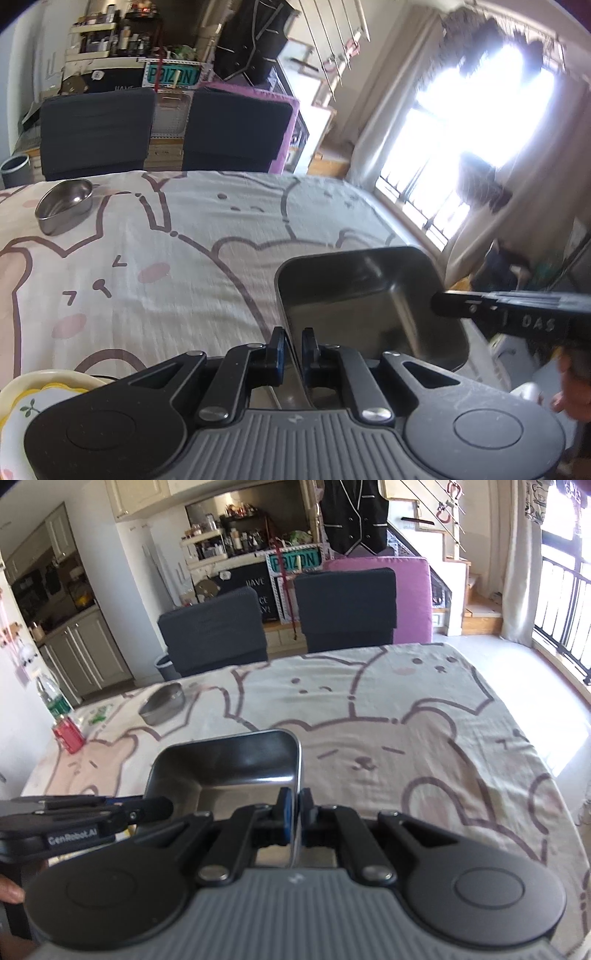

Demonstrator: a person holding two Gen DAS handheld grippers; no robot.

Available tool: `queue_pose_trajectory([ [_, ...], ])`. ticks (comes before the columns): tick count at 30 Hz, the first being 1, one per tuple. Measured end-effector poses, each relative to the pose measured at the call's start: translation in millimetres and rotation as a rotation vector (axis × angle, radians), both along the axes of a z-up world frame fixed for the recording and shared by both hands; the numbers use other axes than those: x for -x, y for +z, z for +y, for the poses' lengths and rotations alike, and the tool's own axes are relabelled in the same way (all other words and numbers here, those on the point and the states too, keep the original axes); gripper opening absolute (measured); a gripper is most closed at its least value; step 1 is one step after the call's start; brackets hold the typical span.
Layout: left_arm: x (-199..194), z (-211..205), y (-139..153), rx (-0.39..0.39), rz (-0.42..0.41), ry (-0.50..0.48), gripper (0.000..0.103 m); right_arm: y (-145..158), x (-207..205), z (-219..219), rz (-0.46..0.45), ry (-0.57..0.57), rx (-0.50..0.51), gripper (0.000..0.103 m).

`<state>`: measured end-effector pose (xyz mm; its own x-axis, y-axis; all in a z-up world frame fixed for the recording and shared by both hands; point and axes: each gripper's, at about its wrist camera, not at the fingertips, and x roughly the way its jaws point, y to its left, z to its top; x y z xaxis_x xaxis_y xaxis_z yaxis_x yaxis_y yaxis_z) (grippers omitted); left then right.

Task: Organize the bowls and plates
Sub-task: 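Carry the second steel container with both grippers toward the first container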

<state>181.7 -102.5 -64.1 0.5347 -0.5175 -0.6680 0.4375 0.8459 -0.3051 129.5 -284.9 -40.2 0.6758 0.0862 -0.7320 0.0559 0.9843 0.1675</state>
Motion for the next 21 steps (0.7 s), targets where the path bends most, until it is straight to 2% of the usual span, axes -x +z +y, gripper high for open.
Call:
queue_pose_trajectory([
  [9, -3.8, -28.3, -27.5, -0.135, 0.025, -0.074, 0.01, -13.6, -7.6, 5.9, 0.087, 0.005, 0.096, 0.008],
  [12, -4.6, -33.0, -34.6, -0.162, 0.038, -0.093, 0.01, -18.4, -9.8, 4.9, 0.112, 0.005, 0.101, 0.009],
  [18, -4.5, -42.2, -44.2, -0.207, 0.063, -0.129, 0.012, -32.8, -15.7, 1.6, 0.166, -0.002, 0.085, 0.015],
  [21, -4.9, -45.2, -45.6, -0.211, 0.065, -0.14, 0.012, -36.6, -16.8, -0.8, 0.182, 0.0, 0.075, 0.026],
])
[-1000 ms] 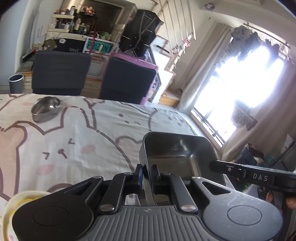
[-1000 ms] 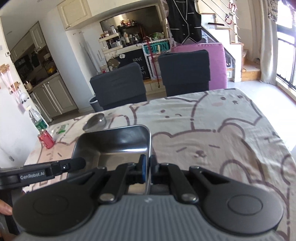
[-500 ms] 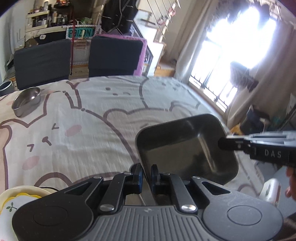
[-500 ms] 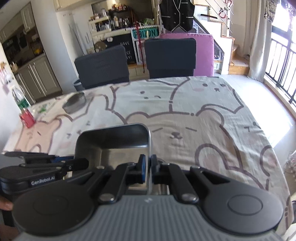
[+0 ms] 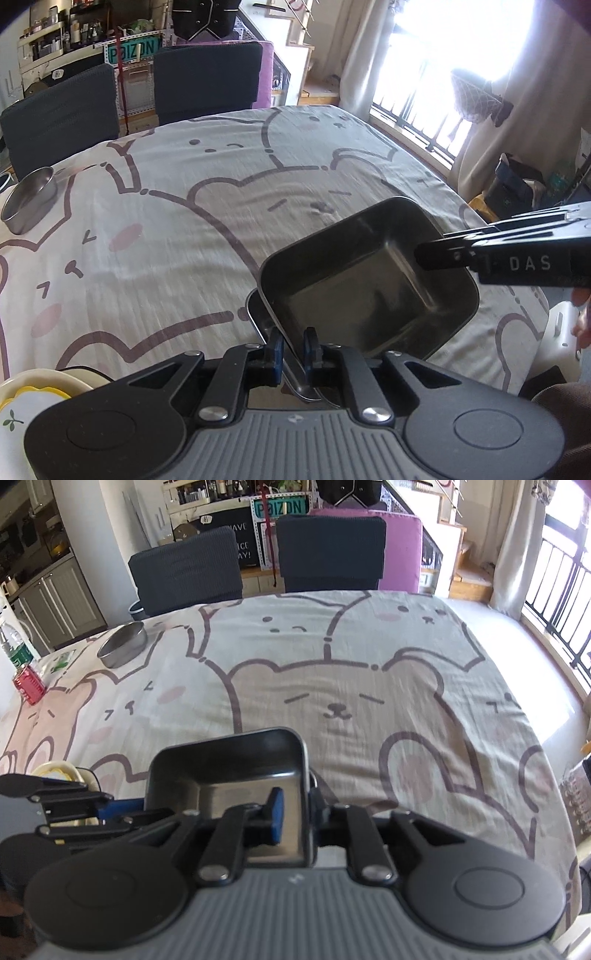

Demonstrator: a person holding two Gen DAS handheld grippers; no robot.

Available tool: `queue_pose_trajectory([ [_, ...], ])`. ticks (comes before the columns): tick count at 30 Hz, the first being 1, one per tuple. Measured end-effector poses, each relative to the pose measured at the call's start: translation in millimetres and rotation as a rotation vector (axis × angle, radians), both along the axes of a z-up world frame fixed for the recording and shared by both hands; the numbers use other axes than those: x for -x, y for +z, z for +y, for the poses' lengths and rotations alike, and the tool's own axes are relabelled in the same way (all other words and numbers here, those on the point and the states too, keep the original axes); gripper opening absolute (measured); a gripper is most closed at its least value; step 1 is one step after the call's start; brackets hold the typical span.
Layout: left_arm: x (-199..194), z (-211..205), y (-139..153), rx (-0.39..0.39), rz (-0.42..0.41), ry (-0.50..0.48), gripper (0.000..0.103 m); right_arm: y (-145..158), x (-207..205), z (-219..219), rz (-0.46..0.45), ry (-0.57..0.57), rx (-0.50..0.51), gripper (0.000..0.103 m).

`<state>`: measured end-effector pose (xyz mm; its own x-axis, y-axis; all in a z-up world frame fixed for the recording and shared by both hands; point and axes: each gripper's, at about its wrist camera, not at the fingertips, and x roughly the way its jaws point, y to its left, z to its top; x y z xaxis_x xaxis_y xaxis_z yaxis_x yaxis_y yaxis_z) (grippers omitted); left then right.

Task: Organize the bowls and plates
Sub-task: 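Carry the second steel container with both grippers toward the first container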

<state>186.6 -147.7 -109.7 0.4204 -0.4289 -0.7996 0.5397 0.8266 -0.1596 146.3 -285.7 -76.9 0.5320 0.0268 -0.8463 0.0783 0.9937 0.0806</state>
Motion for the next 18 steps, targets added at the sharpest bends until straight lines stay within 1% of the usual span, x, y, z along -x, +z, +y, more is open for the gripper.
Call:
queue_pose_trajectory([
  [2, -0.5, -1.1, -0.2, 0.0, 0.004, 0.0, 0.012, -1.4, -1.1, 1.2, 0.007, 0.004, 0.003, 0.032],
  [4, -1.2, -1.7, -1.0, -0.004, 0.009, 0.001, 0.012, -3.0, -2.4, 0.8, 0.015, 0.003, 0.005, 0.034],
  [7, -2.8, -2.1, -3.8, -0.015, 0.018, 0.002, 0.012, -6.6, -4.3, -1.1, 0.03, -0.001, -0.012, 0.035],
  [10, -4.4, -2.5, -5.8, -0.022, 0.026, 0.002, 0.013, -10.3, -6.6, -2.5, 0.033, 0.01, -0.037, 0.038],
  [13, -6.8, -1.3, -7.1, -0.024, 0.034, 0.008, 0.014, -11.7, -8.5, -1.1, 0.04, 0.018, -0.038, 0.04],
  [16, -9.7, -0.2, -6.5, -0.02, 0.036, 0.02, 0.016, -14.7, -10.6, -0.5, 0.055, 0.022, -0.039, 0.04],
  [18, -11.6, 0.3, -5.8, -0.019, 0.033, 0.026, 0.019, -17.0, -11.8, 0.2, 0.064, 0.026, -0.039, 0.04],
])
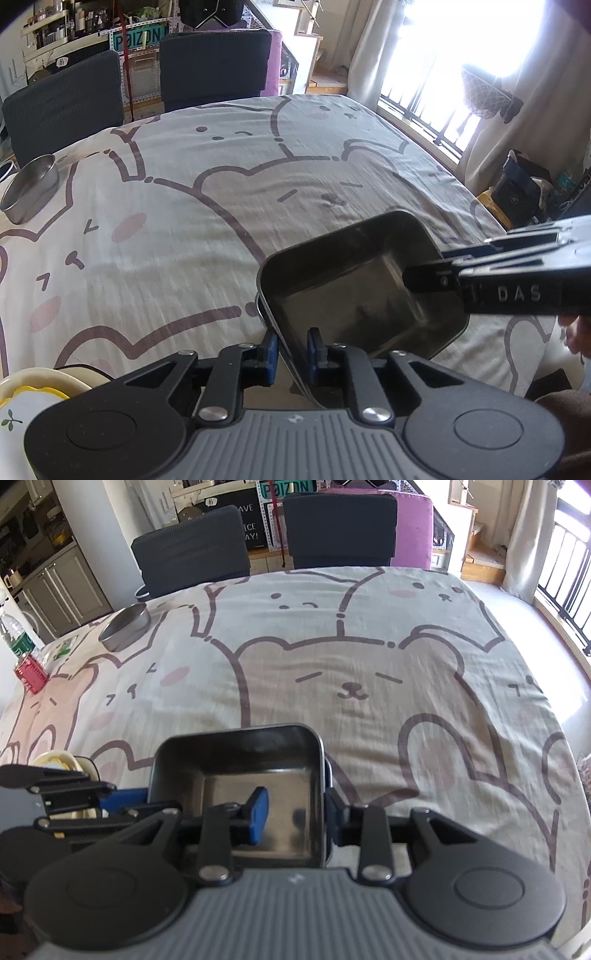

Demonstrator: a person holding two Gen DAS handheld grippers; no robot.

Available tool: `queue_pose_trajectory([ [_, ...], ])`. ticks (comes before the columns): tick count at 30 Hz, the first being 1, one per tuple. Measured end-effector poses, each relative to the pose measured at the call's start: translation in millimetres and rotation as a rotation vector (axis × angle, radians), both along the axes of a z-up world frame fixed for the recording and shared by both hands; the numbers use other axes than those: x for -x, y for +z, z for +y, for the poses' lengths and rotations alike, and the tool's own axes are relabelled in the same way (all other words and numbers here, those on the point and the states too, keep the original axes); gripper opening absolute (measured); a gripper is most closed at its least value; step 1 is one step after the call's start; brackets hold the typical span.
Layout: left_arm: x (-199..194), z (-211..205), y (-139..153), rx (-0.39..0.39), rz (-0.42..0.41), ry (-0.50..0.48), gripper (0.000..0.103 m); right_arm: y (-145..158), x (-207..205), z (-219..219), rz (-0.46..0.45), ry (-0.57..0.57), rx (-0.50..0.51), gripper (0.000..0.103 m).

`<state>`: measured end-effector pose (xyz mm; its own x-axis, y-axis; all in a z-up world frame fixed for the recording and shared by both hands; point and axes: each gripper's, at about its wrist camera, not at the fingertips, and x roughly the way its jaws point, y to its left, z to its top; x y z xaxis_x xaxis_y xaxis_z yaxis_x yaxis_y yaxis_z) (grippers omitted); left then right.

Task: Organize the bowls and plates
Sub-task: 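Carry the second steel container with both grippers toward the first container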

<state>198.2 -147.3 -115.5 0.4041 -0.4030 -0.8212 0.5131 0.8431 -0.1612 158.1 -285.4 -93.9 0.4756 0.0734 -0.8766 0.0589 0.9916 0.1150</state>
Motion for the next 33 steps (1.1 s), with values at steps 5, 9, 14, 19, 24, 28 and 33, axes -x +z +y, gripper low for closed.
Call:
queue_pose_trajectory([
  [5, -2.3, -1.6, -3.4, -0.011, 0.015, -0.002, 0.02, -4.4, -3.6, 2.1, 0.015, 0.015, 0.006, 0.04],
  [9, -2.3, -3.6, -5.7, -0.023, 0.017, -0.012, 0.02, -6.2, -5.5, 2.3, 0.023, 0.015, 0.013, 0.041],
  [14, -3.2, -6.2, -7.5, -0.033, 0.02, -0.021, 0.021, -8.1, -6.6, 3.0, 0.036, 0.016, 0.023, 0.041],
  [19, -3.3, -9.1, -9.5, -0.048, 0.02, -0.028, 0.021, -10.6, -7.7, 2.5, 0.049, 0.016, 0.028, 0.041],
  [24, -3.6, -11.9, -11.3, -0.059, 0.021, -0.035, 0.023, -13.6, -10.0, 3.8, 0.065, 0.025, 0.042, 0.043],
  [28, -3.5, -13.3, -13.6, -0.065, 0.022, -0.039, 0.023, -15.4, -11.7, 3.7, 0.073, 0.029, 0.05, 0.043],
  [33, -4.4, -13.9, -13.8, -0.061, 0.025, -0.041, 0.027, -19.2, -13.8, 4.3, 0.087, 0.033, 0.051, 0.043],
])
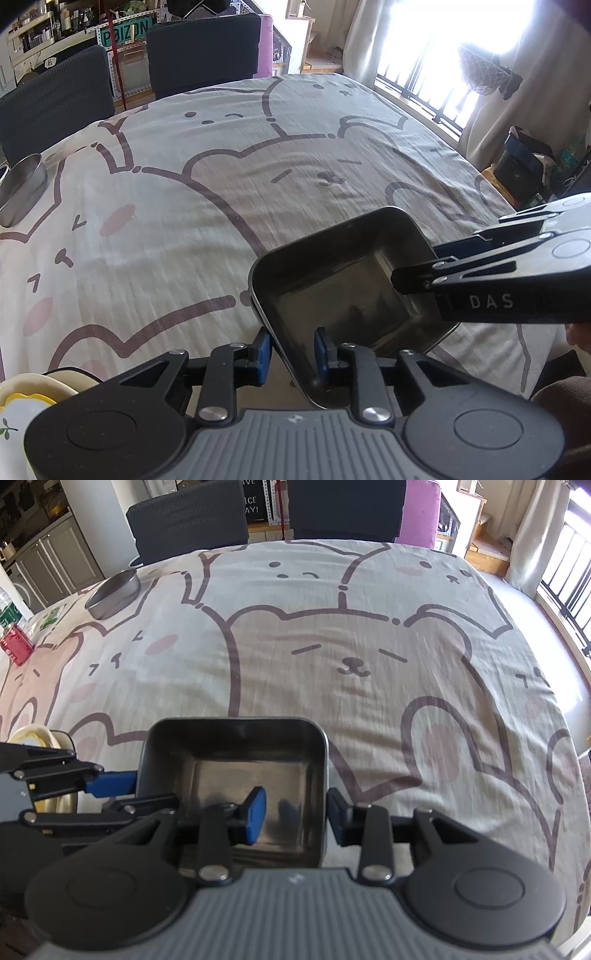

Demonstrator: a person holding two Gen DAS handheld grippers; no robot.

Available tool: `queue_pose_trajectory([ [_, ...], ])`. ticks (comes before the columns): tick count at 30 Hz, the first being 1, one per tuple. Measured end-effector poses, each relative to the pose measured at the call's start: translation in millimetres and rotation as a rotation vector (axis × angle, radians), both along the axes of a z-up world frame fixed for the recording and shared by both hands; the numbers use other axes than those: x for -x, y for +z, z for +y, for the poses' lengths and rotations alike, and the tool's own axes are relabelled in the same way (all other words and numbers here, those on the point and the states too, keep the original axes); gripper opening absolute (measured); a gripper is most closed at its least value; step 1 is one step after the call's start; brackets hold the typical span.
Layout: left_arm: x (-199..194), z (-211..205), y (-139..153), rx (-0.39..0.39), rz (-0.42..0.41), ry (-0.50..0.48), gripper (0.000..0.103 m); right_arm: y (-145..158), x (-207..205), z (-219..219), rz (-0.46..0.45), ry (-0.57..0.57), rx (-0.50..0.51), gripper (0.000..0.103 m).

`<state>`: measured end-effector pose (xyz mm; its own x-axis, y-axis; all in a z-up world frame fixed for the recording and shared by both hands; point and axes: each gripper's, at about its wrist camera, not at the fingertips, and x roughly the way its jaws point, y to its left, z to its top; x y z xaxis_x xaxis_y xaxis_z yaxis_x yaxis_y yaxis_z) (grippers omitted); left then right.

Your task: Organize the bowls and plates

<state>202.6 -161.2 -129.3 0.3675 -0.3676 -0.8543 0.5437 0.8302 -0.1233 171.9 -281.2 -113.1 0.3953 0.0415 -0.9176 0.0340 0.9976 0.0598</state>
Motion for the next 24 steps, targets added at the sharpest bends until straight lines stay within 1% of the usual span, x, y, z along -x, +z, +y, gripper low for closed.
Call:
queue_pose_trajectory([
  [10, 0.2, -0.3, -1.1, 0.003, -0.001, -0.009, 0.028, -12.1, -7.2, 2.4, 0.051, 0.013, 0.027, 0.044],
  [16, -0.1, -0.1, -1.2, 0.005, 0.0, -0.015, 0.028, -16.1, -9.4, 1.9, 0.055, 0.025, 0.042, 0.045],
  [24, -0.9, 0.4, -1.9, -0.002, -0.001, -0.029, 0.028, -23.2, -12.7, 2.0, 0.081, 0.032, 0.049, 0.045],
])
